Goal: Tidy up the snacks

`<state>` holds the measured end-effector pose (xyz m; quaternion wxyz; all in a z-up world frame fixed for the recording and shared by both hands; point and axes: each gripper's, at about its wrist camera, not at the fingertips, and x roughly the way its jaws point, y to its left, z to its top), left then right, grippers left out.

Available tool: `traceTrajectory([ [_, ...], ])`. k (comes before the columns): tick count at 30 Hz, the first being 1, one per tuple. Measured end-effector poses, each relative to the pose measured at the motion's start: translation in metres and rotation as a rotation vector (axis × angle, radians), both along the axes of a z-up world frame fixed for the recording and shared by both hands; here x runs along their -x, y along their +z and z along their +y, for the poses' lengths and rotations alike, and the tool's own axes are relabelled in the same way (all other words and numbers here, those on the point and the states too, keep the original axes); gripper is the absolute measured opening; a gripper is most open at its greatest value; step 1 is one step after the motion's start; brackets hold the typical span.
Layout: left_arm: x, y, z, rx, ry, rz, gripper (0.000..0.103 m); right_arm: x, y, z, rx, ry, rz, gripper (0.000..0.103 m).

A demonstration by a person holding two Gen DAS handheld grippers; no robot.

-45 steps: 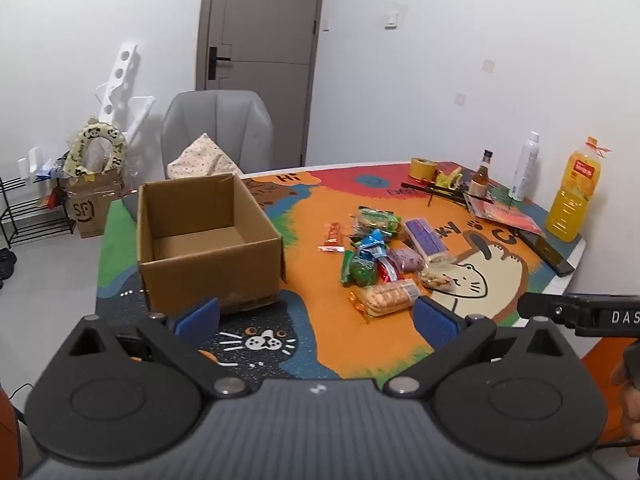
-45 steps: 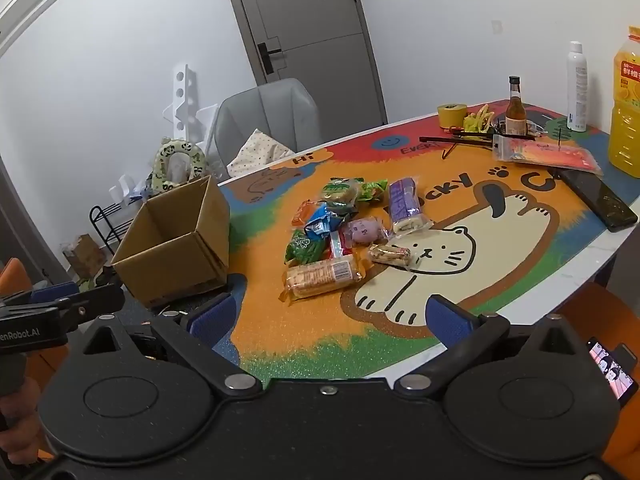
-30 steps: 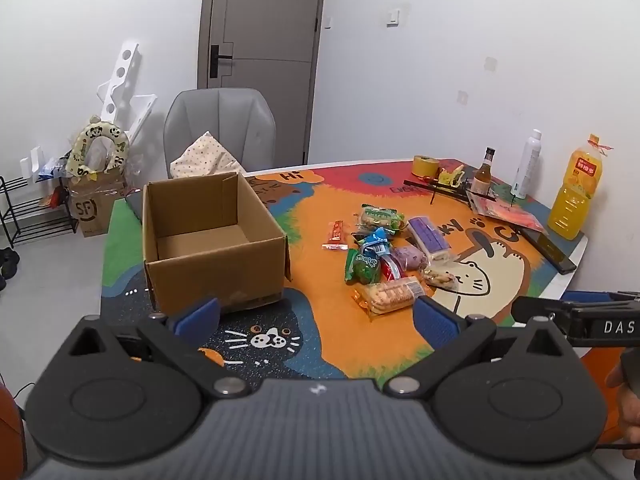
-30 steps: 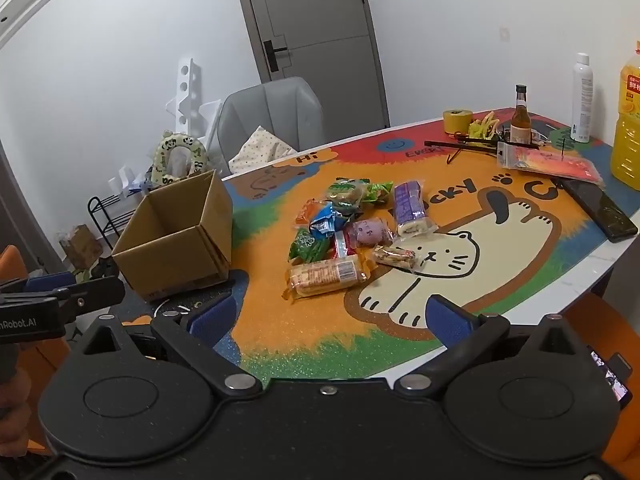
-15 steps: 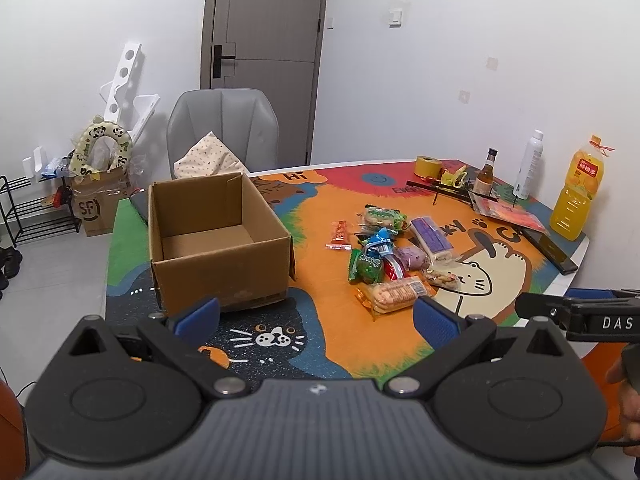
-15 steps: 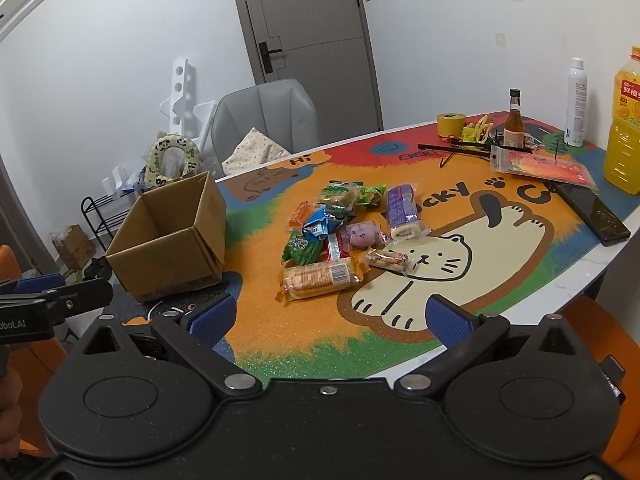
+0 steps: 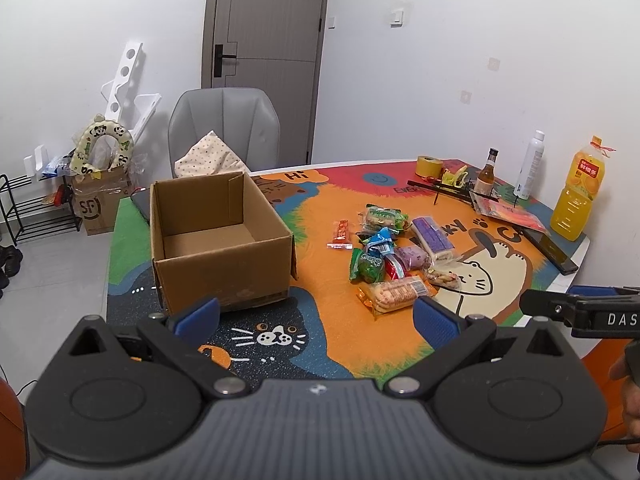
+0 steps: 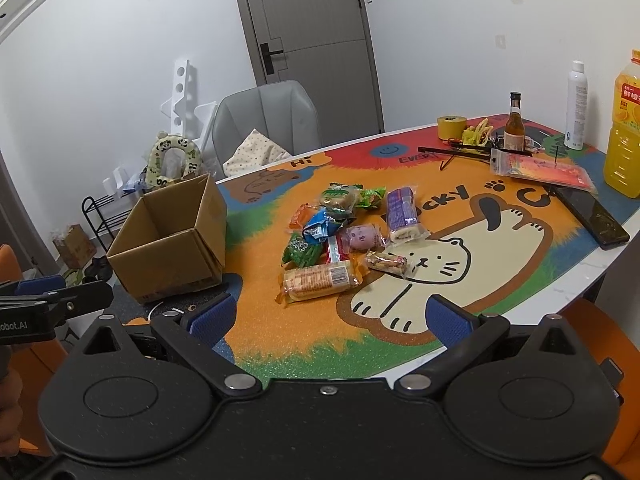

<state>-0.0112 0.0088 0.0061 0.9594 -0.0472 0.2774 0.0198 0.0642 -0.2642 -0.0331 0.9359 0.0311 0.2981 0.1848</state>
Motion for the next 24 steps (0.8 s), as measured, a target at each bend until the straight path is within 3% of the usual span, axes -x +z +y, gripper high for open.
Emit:
traceTrajectory([
  [24,0.0001,0.0007,-0.0016,0.003,-0.004,-0.007,0.102,-0.0019,0.0013,-0.0030,0.003,-0.009,-0.009,0.103],
])
